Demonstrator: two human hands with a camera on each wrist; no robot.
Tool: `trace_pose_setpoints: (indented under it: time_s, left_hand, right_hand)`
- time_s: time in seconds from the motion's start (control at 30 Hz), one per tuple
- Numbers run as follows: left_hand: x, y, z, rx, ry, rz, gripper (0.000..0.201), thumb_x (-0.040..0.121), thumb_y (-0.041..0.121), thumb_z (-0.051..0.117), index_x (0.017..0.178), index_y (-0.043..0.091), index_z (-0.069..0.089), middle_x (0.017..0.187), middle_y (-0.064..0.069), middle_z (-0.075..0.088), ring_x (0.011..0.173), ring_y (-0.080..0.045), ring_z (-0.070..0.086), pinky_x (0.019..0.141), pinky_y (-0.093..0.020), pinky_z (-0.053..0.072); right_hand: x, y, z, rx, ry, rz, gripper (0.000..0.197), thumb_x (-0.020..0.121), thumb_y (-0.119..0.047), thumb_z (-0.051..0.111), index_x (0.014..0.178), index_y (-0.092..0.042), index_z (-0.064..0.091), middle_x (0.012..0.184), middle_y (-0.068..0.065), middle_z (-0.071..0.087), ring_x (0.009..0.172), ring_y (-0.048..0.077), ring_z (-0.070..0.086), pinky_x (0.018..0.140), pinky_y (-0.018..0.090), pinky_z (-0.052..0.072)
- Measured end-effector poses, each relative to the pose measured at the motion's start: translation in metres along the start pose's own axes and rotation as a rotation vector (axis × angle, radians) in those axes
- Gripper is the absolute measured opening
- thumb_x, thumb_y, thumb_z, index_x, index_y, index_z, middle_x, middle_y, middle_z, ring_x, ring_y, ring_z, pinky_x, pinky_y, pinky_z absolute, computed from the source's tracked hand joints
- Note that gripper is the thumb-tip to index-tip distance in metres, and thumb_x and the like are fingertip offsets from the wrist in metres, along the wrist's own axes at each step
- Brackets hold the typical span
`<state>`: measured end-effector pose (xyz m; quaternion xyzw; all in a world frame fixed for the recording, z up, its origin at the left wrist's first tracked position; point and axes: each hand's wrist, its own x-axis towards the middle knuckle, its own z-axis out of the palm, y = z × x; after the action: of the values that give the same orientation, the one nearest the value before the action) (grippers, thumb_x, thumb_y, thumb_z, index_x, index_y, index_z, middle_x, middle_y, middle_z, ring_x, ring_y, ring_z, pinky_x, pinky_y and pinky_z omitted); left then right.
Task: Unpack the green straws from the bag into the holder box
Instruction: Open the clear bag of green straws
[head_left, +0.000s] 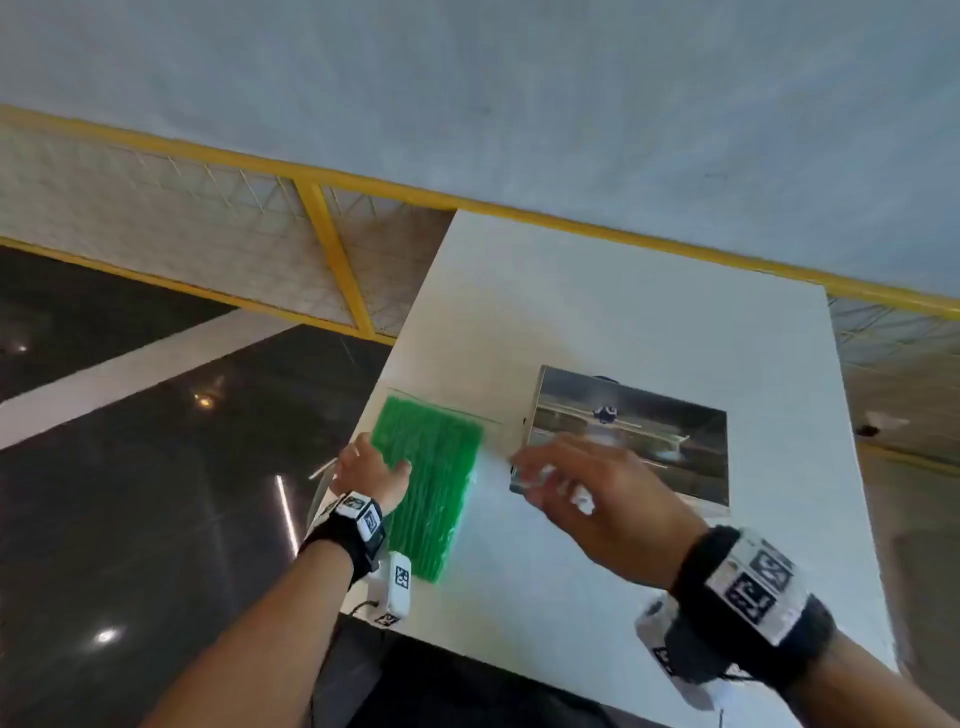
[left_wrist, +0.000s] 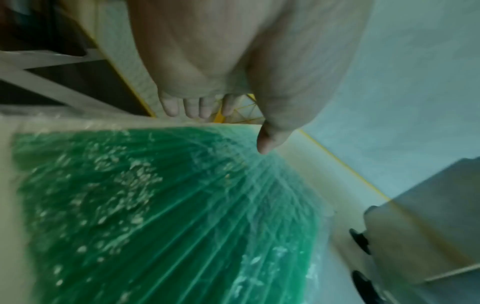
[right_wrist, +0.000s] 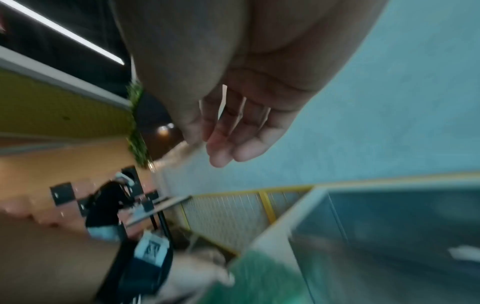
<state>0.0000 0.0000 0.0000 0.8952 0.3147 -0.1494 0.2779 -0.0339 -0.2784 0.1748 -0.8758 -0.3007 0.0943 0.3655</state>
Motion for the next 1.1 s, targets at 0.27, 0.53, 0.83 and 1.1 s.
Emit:
trace_pose_setpoints:
  time_s: [0.27, 0.53, 0.83, 1.1]
  left_hand:
    - [0.003, -0.023, -0.021, -0.19, -0.125, 0.012, 0.035, 0.071, 0.026, 0.076, 0.103, 0.017, 0.066, 0.101, -0.01, 0.073, 0.077, -0.022, 0.067, 0.069, -0.032, 0.056]
    - [-0.045, 0.002, -0.097, -0.338, -0.216, 0.367, 0.024, 0.071, -0.006, 0.063, 0.086, 0.013, 0.065, 0.079, -0.024, 0.064, 0.066, -0.024, 0.058, 0.062, -0.033, 0.045]
    - [-0.076, 0.072, -0.078, -0.364, -0.305, 0.571, 0.053, 0.076, 0.0, 0.072, 0.119, 0.023, 0.051, 0.106, 0.0, 0.062, 0.095, -0.011, 0.063, 0.083, -0.029, 0.051]
    - [-0.141, 0.126, -0.035, -0.318, 0.038, 1.027, 0.034, 0.083, 0.037, 0.068, 0.079, 0.01, 0.049, 0.076, 0.0, 0.048, 0.069, -0.021, 0.045, 0.065, -0.033, 0.041]
  right_hand:
    - [0.012, 0.02, 0.075, -0.031, -0.263, 0.21, 0.032, 0.102, -0.029, 0.052, 0.133, -0.025, 0.059, 0.12, -0.007, 0.065, 0.1, 0.012, 0.063, 0.092, 0.038, 0.054]
    - [0.049, 0.012, 0.038, 0.014, 0.182, 0.175, 0.035, 0.101, -0.03, 0.057, 0.132, -0.016, 0.06, 0.131, 0.006, 0.058, 0.111, 0.013, 0.058, 0.096, 0.034, 0.05]
    - [0.015, 0.031, -0.009, 0.161, 0.288, 0.444, 0.013, 0.097, -0.027, 0.063, 0.099, -0.027, 0.076, 0.09, -0.015, 0.074, 0.078, 0.002, 0.068, 0.077, 0.018, 0.052]
    - [-0.049, 0.05, -0.034, 0.279, 0.211, 0.521, 0.008, 0.093, -0.019, 0.071, 0.085, -0.019, 0.074, 0.073, -0.023, 0.068, 0.069, -0.013, 0.062, 0.067, 0.004, 0.043]
